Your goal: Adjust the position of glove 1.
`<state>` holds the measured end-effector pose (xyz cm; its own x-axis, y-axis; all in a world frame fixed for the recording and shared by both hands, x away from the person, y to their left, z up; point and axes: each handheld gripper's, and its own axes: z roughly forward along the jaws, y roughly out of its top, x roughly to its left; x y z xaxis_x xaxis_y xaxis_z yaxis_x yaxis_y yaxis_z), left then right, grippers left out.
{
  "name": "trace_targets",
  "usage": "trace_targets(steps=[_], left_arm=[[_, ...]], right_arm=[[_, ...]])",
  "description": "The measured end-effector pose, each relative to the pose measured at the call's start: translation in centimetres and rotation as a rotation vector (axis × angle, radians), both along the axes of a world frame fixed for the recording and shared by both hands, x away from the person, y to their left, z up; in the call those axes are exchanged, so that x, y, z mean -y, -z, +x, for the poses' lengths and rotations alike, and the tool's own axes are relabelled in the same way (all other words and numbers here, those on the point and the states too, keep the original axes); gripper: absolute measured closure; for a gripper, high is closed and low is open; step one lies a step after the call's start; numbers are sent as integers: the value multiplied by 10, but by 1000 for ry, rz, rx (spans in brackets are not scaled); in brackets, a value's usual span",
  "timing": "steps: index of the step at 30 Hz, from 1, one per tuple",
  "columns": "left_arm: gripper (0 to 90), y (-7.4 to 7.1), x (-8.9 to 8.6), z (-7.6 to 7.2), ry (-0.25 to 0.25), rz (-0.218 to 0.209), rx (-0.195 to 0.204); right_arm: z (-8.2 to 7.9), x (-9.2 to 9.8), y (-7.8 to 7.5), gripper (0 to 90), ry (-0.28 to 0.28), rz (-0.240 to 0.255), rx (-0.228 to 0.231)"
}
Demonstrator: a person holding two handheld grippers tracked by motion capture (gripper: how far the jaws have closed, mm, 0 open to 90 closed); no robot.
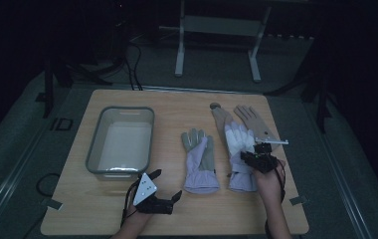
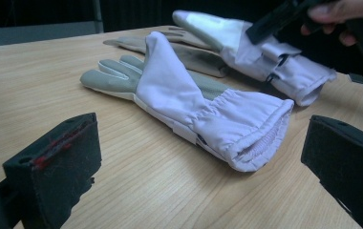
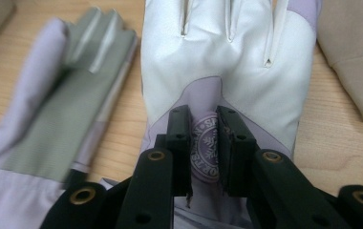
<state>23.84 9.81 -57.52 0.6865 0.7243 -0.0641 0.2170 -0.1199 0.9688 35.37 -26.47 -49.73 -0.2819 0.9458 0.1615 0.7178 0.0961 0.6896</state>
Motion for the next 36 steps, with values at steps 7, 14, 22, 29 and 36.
trace_targets(steps=[7,14,22,29,36], left_arm=[[2,0,0,0,0,0,1],[2,0,0,0,1,4,5],[2,0,0,0,1,-2,4],[2,0,0,-1,5,0,4],[2,0,0,-1,5,2,6]], right_arm=[[-12,-10,-32,774,8,1,59],[-15,-43,-59,773,-22,35,80],[-9,-97,-65,772,-70,76,77],[-7,-132,-52,772,-94,93,36],[-10,-145,-38,771,-85,70,13]])
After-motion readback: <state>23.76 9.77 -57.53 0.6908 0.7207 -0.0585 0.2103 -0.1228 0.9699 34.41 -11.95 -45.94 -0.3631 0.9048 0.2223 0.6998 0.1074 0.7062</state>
